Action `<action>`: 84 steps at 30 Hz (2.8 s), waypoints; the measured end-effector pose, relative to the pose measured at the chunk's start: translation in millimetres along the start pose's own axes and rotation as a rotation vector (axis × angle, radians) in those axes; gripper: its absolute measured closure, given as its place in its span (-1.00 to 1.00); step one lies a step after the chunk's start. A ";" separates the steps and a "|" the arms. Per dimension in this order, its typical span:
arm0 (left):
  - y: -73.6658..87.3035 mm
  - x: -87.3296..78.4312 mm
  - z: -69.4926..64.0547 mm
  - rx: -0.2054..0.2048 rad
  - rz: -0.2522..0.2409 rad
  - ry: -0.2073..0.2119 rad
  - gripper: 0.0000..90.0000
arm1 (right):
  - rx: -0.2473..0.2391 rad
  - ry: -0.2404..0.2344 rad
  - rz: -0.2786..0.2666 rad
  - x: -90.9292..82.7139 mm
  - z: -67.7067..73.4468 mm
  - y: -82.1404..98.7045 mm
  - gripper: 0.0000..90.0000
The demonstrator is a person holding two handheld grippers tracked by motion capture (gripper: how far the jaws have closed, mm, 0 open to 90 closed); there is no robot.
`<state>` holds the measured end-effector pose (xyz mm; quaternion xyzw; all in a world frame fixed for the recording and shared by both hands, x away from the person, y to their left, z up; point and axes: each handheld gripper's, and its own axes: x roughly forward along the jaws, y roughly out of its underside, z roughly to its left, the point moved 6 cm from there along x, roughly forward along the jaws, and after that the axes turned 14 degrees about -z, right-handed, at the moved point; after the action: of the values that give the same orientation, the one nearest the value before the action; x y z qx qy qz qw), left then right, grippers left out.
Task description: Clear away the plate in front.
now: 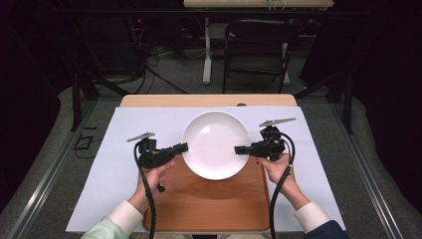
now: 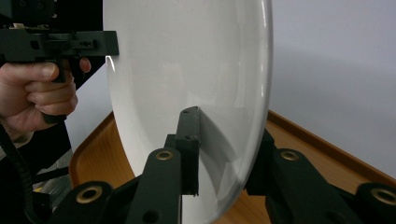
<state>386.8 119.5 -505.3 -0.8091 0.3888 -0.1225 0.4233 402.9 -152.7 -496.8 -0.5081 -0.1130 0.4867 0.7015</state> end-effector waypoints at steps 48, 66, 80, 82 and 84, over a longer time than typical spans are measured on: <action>29.1 -44.0 -7.4 0.100 0.095 -0.030 0.78 | -0.024 -0.039 0.062 -12.8 46.9 37.1 0.77; 47.1 -58.4 -3.7 0.086 0.165 -0.044 0.78 | 0.063 -0.059 0.124 -9.5 51.7 56.9 0.79; 61.7 -64.8 3.6 0.073 0.239 -0.070 0.78 | 0.098 -0.048 0.212 -1.9 50.6 75.6 0.78; 63.2 -65.5 4.1 0.070 0.247 -0.073 0.77 | 0.101 -0.046 0.220 -1.0 50.4 77.1 0.78; 65.0 -66.4 5.0 0.068 0.256 -0.077 0.77 | 0.103 -0.045 0.228 -0.1 50.2 78.6 0.78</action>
<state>310.9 149.0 -550.4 -0.7420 0.4680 -0.0496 0.4774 325.4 -121.7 -538.4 -0.4696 -0.0453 0.5798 0.6643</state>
